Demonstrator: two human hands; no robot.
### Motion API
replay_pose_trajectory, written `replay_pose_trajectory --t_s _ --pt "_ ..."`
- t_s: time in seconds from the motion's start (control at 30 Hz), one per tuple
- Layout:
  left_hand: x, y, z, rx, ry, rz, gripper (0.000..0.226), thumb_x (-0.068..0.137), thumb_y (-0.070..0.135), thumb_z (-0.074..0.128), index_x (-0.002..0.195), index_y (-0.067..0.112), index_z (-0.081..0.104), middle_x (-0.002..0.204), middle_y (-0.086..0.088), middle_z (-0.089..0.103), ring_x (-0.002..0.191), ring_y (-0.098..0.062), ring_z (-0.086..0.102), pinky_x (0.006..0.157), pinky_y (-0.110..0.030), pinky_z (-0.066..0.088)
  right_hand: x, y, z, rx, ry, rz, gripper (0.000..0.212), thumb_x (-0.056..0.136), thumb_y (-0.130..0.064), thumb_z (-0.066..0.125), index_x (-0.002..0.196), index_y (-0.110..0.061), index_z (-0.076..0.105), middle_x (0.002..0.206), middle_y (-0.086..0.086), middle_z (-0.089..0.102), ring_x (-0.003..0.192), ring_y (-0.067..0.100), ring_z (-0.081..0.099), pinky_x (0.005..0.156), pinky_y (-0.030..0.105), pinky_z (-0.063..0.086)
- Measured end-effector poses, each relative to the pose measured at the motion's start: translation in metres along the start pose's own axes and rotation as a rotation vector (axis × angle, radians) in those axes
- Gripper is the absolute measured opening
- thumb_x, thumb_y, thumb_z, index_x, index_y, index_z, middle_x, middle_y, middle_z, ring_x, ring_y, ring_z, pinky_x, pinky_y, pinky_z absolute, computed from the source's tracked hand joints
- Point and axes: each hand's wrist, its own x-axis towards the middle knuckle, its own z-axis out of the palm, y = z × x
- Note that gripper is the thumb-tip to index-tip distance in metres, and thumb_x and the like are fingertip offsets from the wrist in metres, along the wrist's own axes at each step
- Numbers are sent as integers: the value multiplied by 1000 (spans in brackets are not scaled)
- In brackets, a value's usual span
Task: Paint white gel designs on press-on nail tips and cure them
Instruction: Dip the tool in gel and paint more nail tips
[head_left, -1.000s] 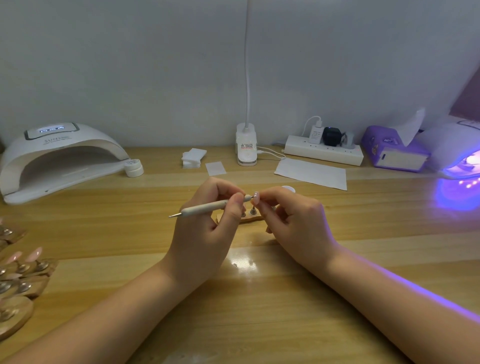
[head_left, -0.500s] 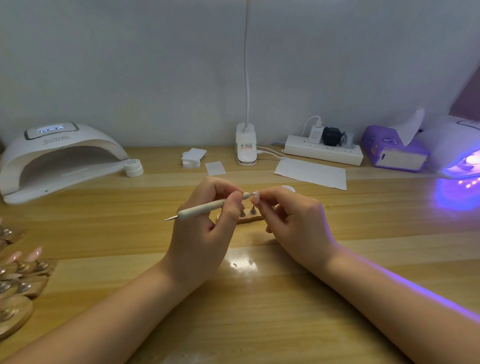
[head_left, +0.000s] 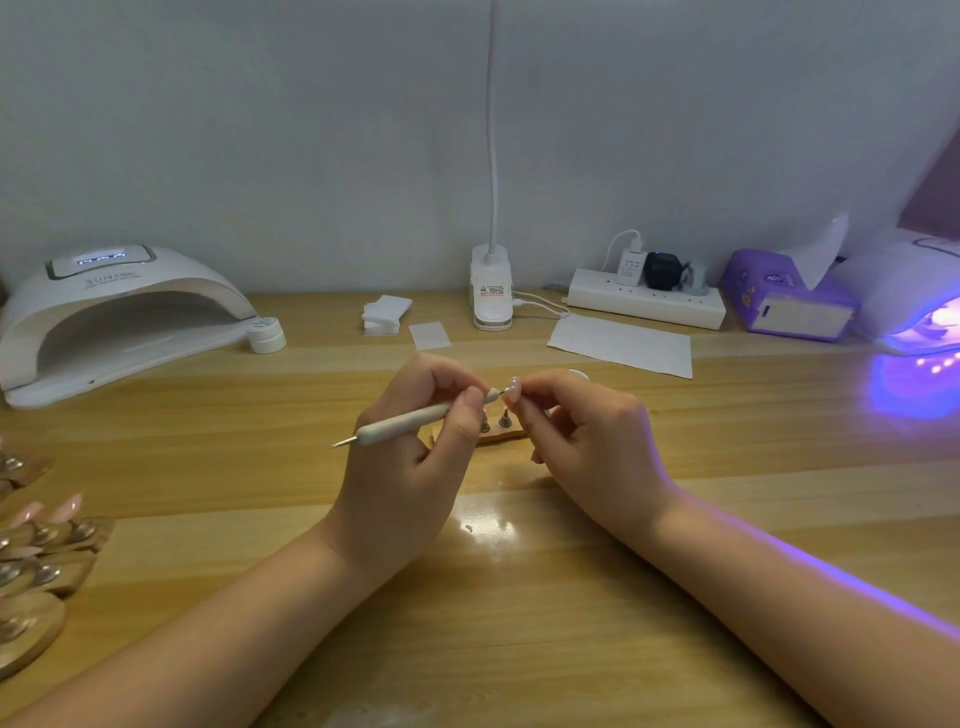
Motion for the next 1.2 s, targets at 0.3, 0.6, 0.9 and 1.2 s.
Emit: replay_pose_trajectory --t_s 0.3,0.6,0.9,1.2 --pt "-1 -2 0 4 -13 5 15 88 22 50 88 9 59 79 -7 63 72 -17 62 63 -32 52 0 2 1 -10 5 -8 10 88 -5 68 97 -7 71 86 -19 59 62 -1 58 54 26 53" --pt "-1 -2 1 24 -23 -5 17 88 23 50 89 9 59 80 -5 63 73 -16 62 64 -36 52 -1 2 0 -9 -11 -6 11 88 -5 68 98 -6 71 87 -18 59 66 -8 55 57 26 54" --pt "0 0 0 26 -7 14 15 88 22 50 89 10 59 78 -4 63 73 -14 62 64 -26 50 0 2 0 1 -8 -12 10 88 -6 67 98 -7 71 85 -17 60 59 9 63 55 31 54" --pt "2 2 -2 -38 138 9 10 91 23 48 95 17 55 81 -4 60 73 -16 61 66 -21 52 -2 8 1 100 6 47 10 91 -10 65 100 -8 68 78 -8 66 57 10 66 52 32 54"
